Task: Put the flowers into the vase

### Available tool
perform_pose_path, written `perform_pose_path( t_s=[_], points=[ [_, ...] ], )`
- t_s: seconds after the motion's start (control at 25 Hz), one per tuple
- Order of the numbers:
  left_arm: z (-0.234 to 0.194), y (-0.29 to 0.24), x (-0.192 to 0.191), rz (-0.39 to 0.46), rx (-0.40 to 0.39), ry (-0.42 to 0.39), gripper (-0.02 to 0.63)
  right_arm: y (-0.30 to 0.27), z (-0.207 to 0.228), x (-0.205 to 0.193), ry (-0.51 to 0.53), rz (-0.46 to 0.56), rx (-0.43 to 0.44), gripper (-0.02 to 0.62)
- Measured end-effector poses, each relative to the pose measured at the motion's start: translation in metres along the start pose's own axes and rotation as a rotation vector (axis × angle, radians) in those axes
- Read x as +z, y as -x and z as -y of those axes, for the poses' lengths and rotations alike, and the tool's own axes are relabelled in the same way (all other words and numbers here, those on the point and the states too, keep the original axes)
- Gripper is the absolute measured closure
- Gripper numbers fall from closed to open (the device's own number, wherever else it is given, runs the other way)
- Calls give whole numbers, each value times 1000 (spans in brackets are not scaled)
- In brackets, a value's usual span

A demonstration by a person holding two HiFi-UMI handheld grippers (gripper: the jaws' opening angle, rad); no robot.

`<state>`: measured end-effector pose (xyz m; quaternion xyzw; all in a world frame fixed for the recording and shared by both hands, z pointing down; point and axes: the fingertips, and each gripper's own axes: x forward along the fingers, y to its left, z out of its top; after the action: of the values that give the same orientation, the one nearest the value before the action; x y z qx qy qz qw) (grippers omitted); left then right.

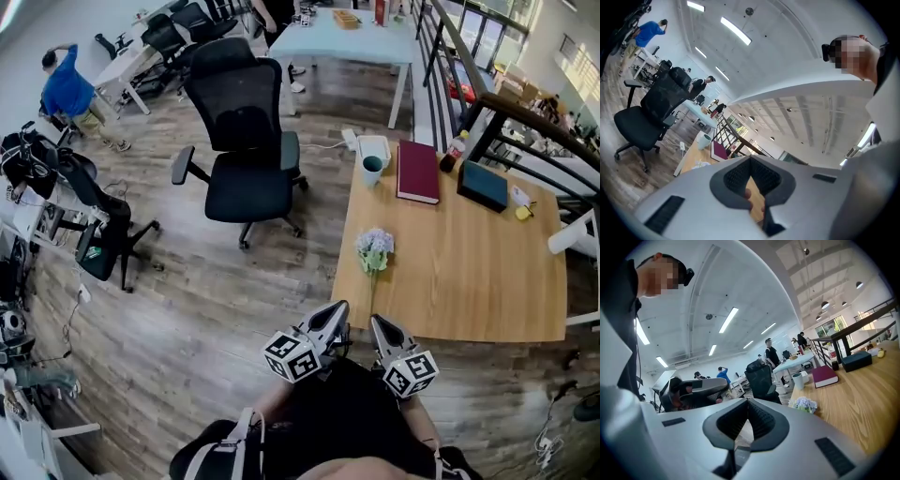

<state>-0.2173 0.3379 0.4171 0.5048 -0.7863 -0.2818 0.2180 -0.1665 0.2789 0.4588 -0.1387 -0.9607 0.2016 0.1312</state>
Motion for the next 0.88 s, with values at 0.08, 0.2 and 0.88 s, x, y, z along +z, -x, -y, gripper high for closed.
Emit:
perform_pose_path(
  t_s=[0.08,0.2,0.88],
  points=[
    [-17,-4,16,-11,-17,15,558,-21,4,7,8,-12,-42,575],
    [-34,-2,26,-56,-50,44,558,-30,5,8,-20,-16,-132,577],
    [-127,-57,62,-90,27,132,558,-76,91,-4,-20,-148,-404,577]
  ],
)
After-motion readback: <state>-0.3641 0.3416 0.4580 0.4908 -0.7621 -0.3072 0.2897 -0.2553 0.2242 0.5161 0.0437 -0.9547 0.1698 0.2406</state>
